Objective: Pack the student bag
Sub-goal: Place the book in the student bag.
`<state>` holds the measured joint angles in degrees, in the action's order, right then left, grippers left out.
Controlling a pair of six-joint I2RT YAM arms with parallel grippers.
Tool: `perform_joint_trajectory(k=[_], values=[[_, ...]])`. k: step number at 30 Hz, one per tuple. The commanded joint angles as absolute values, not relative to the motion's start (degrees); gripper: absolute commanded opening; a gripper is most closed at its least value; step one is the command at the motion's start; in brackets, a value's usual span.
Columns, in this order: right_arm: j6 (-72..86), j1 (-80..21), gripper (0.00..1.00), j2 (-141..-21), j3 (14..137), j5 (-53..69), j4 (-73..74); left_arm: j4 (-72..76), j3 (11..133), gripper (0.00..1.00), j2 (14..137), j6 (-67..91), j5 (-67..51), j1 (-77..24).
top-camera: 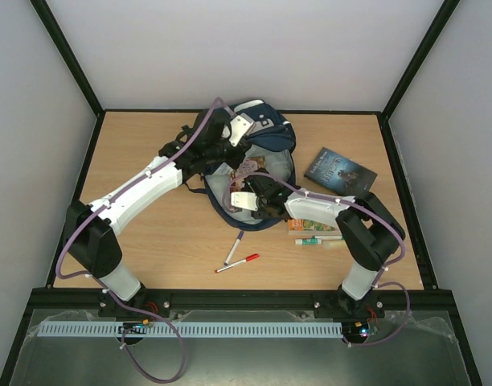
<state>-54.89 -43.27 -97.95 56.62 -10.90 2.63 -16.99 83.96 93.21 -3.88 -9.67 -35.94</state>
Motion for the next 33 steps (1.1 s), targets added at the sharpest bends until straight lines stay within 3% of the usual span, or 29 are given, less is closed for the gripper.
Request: perform_joint_trajectory(k=[1, 4, 10, 20, 23, 33], values=[[-58.60, -43.48, 0.49, -101.83, 58.09, -15.10, -0.65, -9.89, 84.03, 0.02, 89.49, -2.96, -11.22, -35.19], [-58.98, -43.51, 0.45, -103.98, 57.58, -17.94, -5.26, -9.86, 83.90, 0.02, 89.63, -2.82, -11.99, -35.02], [-62.97, -43.57, 0.23, -103.19, 53.63, -24.49, -20.75, -9.40, 83.42, 0.03, 89.90, -2.32, -12.88, -34.98], [-70.38, -45.29, 0.02, -98.80, 49.46, -24.17, -29.88, -9.15, 83.59, 0.03, 90.88, -1.59, -14.49, -34.73], [-72.31, -47.05, 0.01, -96.42, 46.38, -25.50, -33.85, -8.84, 83.29, 0.03, 90.86, -1.29, -14.72, -34.54], [-69.67, -52.12, 0.01, -86.50, 45.56, -31.54, -26.02, -8.53, 83.41, 0.04, 91.50, 0.03, -15.99, -33.22]])
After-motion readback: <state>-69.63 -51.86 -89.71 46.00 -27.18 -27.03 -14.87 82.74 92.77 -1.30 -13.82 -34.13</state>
